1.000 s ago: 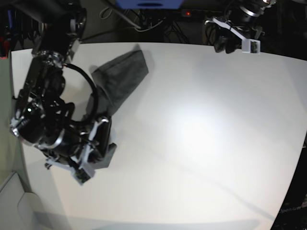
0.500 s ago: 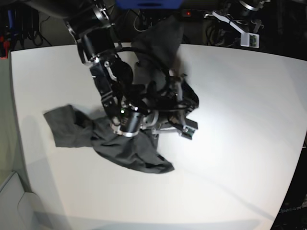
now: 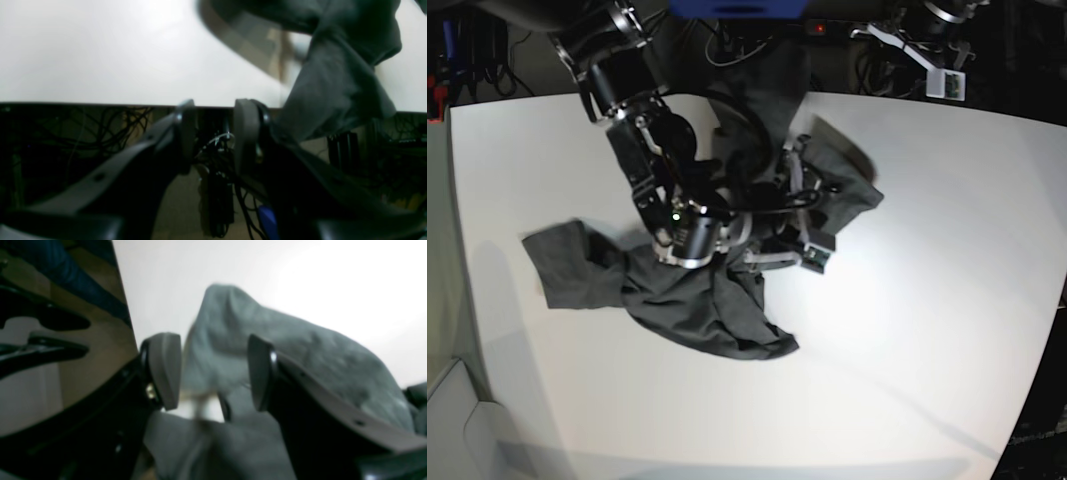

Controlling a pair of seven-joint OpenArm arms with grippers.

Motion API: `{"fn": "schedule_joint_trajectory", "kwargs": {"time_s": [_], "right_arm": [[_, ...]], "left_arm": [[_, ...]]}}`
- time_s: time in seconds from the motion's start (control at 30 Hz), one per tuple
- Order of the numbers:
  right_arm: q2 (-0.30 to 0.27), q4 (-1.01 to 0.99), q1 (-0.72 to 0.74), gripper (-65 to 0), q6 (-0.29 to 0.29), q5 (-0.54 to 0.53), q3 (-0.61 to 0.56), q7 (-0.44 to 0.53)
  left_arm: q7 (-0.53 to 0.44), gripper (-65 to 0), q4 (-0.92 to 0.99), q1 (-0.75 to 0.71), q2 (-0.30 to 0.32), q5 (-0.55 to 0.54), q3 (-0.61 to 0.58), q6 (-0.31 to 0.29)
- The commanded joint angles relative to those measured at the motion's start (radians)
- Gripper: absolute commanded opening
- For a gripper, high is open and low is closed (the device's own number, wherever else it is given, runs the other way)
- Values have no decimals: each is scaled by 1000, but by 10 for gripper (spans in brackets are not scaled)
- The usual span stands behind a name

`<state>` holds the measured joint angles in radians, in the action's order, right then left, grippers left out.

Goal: Layout the t-shirt on the table in an organized manner, then fold the t-shirt properly
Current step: 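Lift and drag the held shirt toward the table center with right gripper, then lower the left gripper and grasp the shirt edge nearest it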

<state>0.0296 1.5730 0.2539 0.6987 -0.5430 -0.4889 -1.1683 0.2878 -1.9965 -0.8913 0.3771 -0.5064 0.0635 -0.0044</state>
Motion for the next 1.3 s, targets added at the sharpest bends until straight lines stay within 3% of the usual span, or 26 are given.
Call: {"fn": "schedule_joint_trajectory", "kwargs": {"time_s": [0.0, 0.33, 0.77, 0.93, 1.1, 1.27], "right_arm": [[3, 22, 25, -318, -1, -15, 8, 21], [-112, 30, 5, -318, -1, -18, 209, 11], [-198, 30, -63, -318, -1, -18, 290, 11], [-199, 30, -69, -318, -1, -18, 290, 12], [-199, 30, -69, -318, -1, -18, 290, 11], [-201, 30, -71, -318, -1, -18, 290, 11]], "left_arm": [[-25, -452, -17, -12, 6, -7, 3, -7], [-31, -453, -33, 48, 0, -8, -31, -9], [-17, -451, -2, 235, 6, 4, -32, 1], [93, -451, 35, 321, -8, -7, -32, 1], [196, -451, 59, 392, -80, 5, -23, -4], [232, -451, 136, 438, -120, 4, -26, -4]]}}
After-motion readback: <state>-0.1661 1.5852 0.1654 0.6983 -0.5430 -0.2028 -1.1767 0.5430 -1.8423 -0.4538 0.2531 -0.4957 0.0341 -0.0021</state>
